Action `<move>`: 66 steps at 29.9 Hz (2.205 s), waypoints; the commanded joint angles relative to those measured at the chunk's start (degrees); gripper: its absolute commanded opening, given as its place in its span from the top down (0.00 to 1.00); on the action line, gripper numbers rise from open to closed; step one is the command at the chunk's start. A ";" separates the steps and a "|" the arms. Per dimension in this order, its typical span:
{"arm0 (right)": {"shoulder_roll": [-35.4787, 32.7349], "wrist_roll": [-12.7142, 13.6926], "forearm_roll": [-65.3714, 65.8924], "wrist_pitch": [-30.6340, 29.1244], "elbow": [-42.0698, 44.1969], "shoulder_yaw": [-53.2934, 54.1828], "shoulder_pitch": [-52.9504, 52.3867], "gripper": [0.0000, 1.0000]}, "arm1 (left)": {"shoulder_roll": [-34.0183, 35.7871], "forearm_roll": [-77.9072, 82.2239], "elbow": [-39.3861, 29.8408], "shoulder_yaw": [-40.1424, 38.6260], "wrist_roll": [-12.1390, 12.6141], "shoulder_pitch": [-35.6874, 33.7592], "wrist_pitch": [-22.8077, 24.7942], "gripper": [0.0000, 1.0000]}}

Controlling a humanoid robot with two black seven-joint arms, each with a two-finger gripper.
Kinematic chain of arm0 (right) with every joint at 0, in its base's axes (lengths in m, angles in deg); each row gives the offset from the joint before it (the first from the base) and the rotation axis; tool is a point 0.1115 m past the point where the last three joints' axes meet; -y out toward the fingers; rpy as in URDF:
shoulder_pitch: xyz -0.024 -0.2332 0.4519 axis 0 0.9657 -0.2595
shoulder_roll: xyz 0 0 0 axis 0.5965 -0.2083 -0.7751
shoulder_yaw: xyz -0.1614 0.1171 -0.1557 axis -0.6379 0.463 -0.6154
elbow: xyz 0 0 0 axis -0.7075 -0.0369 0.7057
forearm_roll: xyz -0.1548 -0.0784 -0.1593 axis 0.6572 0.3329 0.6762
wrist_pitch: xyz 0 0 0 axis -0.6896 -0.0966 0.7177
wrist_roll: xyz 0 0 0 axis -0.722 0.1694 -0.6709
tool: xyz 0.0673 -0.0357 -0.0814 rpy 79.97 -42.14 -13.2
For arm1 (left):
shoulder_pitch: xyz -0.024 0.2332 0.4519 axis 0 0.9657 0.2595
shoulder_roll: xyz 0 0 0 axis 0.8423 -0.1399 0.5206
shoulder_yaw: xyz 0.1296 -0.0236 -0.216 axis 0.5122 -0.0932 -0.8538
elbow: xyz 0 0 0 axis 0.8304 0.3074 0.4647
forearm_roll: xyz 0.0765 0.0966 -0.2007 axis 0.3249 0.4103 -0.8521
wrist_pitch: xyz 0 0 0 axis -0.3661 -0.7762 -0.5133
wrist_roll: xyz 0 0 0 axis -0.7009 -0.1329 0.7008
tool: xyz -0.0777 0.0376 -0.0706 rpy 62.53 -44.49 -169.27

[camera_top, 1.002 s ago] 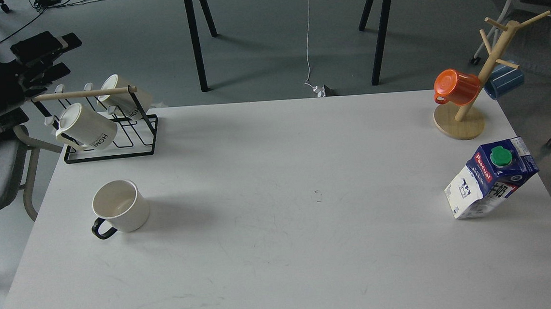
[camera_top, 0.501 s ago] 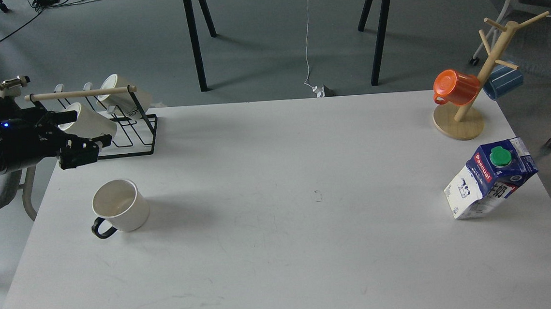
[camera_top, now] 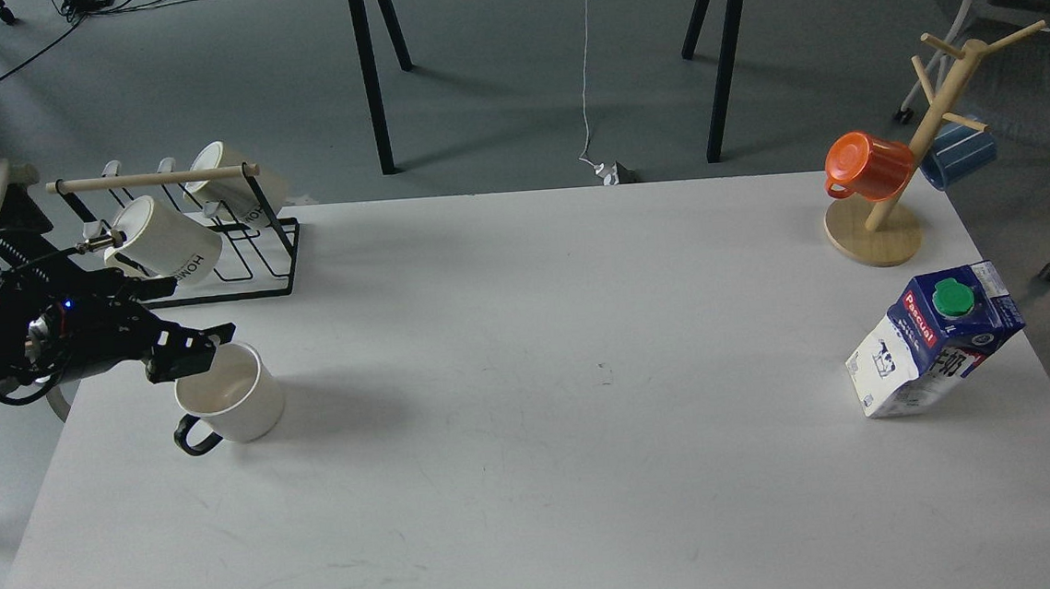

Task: Place cup and milk with both arms
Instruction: 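Reach the left gripper down to the white mug's rim and grasp it, then carry the white mug with the left gripper toward the table center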

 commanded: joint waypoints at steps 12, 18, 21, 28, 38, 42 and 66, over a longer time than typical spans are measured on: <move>-0.01 0.00 -0.03 0.00 0.01 0.15 1.36 0.02 | -6.76 -0.10 9.31 3.24 -0.01 -0.19 1.78 0.03; -0.01 0.00 -0.03 0.00 0.01 0.15 1.80 0.02 | -7.38 -0.10 10.02 3.33 -0.01 -0.10 3.28 0.04; -0.01 0.00 -0.03 0.00 0.01 0.15 1.80 0.02 | -7.47 -0.10 10.46 3.33 -0.01 -0.10 3.28 0.04; -0.01 0.00 -0.03 0.00 0.01 0.15 1.89 0.02 | -8.34 -0.10 12.13 4.46 -0.01 -0.36 4.42 0.05; -0.01 0.00 -0.03 0.00 0.10 0.24 2.51 0.02 | -8.61 -0.10 12.13 4.64 -0.01 -0.54 6.44 0.12; -0.01 0.00 -0.03 0.00 0.10 0.24 2.86 0.02 | -8.52 -0.10 11.87 4.64 -0.01 -0.71 6.36 0.44; -0.01 0.00 -0.21 0.00 -0.08 0.50 4.18 0.02 | -6.60 -1.33 8.55 5.61 -0.01 -0.54 4.68 0.96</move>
